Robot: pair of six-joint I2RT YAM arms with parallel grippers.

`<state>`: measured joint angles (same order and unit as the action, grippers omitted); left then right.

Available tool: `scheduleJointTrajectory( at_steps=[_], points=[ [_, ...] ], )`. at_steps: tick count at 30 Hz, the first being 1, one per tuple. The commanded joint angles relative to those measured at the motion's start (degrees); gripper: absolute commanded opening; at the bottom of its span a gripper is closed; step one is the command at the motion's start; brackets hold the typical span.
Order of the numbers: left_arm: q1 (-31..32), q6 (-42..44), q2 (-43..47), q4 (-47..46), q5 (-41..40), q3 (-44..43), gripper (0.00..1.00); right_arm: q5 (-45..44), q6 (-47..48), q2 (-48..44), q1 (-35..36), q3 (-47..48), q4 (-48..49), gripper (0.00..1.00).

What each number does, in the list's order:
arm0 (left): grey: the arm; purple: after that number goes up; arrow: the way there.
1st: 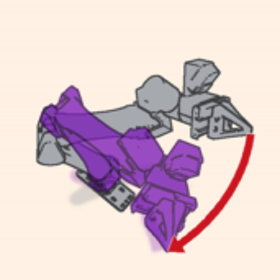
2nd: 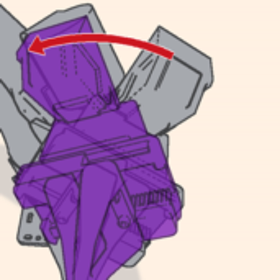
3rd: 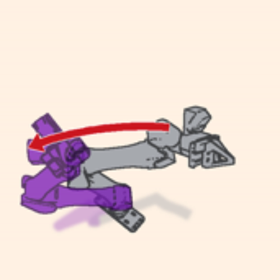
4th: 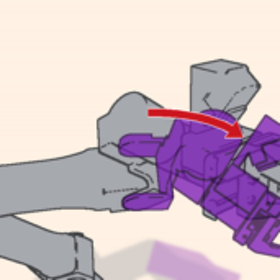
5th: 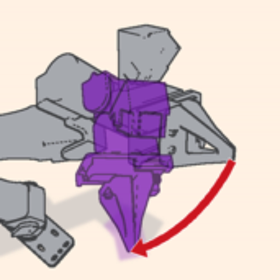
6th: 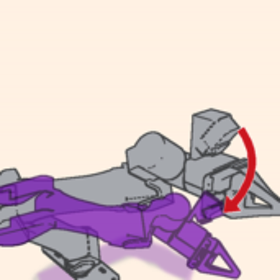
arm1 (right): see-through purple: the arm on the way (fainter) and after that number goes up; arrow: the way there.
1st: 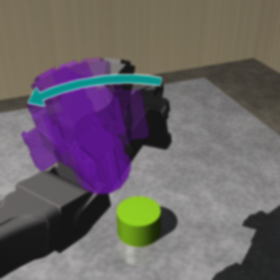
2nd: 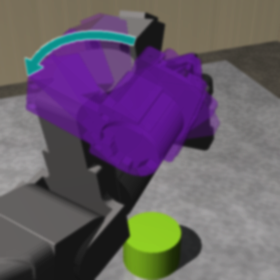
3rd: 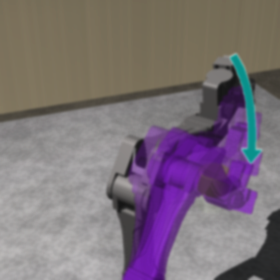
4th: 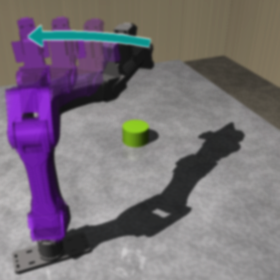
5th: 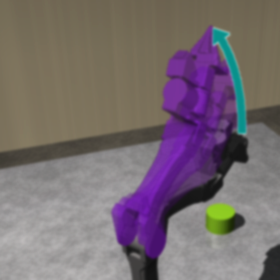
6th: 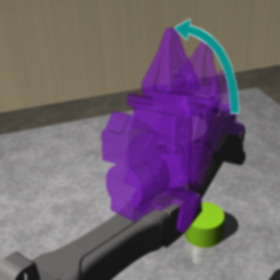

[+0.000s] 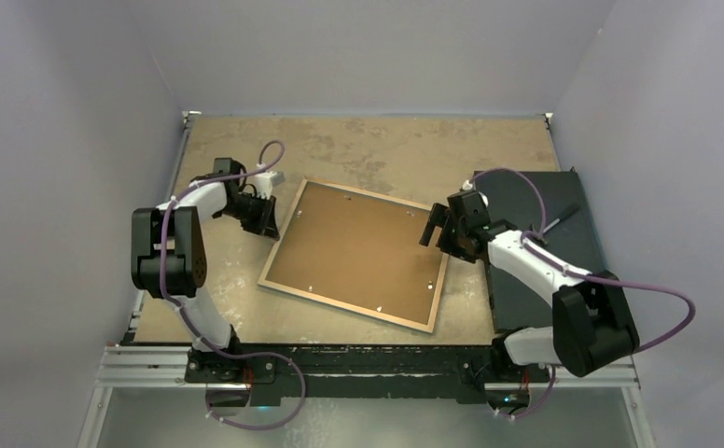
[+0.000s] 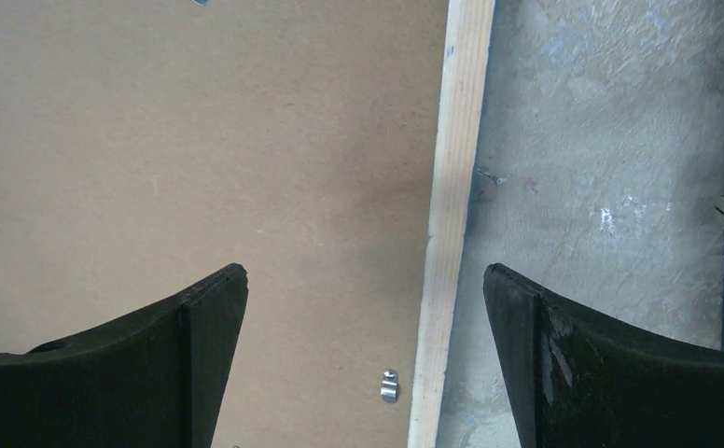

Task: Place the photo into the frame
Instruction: Adjust the photo frame at the center of the board.

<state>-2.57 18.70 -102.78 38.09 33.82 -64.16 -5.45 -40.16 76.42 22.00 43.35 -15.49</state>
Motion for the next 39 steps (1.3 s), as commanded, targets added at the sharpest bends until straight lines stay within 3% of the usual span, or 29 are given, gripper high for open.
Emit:
scheduleJointTrajectory(
  at_steps=[1, 7, 22, 30, 33, 39],
  points=[
    [-0.8, 1.2, 2.5, -0.9, 1.1, 1.4, 0.06, -0.2, -1.1, 1.0, -0.2, -1.0, 3.9, 0.99],
    [-0.8, 1.1, 2.3, -1.7, 1.7, 2.8, 0.04, 2.0, -0.8, 4.7, -0.3, 1.5, 8.0, 0.99],
    [-0.9, 1.5, 2.9, -1.5, 3.0, 4.8, 0.02, 2.5, 2.5, 21.3, -0.6, 19.7, 8.1, 0.99],
    [-1.4, -0.4, 4.2, -0.7, 4.4, 3.4, 0.02, -9.7, 2.9, 15.8, -2.1, 23.0, 2.3, 0.99],
    [-2.5, -2.4, 4.0, -1.4, 5.6, 2.4, 0.03, -10.4, 3.0, 14.0, -2.0, 23.8, 4.0, 0.99],
    [-3.2, -5.1, 3.5, -3.2, 6.4, 0.4, 0.08, -2.3, 1.3, 17.6, 1.9, 27.2, 8.4, 0.99]
  ],
)
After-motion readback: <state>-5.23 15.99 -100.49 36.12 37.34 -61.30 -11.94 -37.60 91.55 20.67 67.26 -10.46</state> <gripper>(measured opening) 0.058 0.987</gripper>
